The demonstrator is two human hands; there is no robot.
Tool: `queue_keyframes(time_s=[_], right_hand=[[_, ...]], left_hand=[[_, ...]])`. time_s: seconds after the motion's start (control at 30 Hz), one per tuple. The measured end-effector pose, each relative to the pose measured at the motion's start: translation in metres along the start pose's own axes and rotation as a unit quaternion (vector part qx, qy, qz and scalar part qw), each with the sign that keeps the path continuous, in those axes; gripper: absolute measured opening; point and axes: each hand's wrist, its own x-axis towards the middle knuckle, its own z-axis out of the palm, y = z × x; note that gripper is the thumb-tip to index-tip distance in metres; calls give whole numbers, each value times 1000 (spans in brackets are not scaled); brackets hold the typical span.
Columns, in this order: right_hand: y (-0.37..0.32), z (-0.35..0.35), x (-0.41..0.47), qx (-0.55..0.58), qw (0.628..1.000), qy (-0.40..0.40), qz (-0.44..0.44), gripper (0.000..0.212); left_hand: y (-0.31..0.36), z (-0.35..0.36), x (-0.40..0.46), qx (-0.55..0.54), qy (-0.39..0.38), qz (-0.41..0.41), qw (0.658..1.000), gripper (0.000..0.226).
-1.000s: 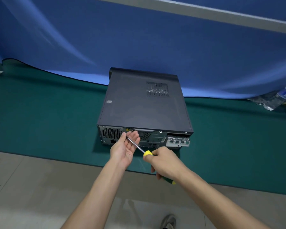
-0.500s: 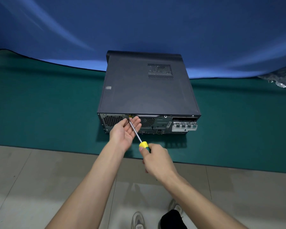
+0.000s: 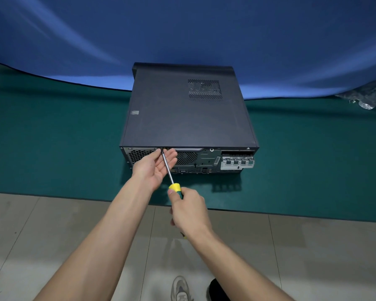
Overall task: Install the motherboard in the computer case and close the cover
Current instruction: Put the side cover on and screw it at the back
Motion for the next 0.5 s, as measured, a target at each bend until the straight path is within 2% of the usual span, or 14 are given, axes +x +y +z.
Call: queue_keyframes(time_s=[0.5], right_hand=[[-5, 16, -3, 61, 997, 18, 32, 28]], left_hand=[[3, 1, 2, 47, 30, 14, 998, 20]])
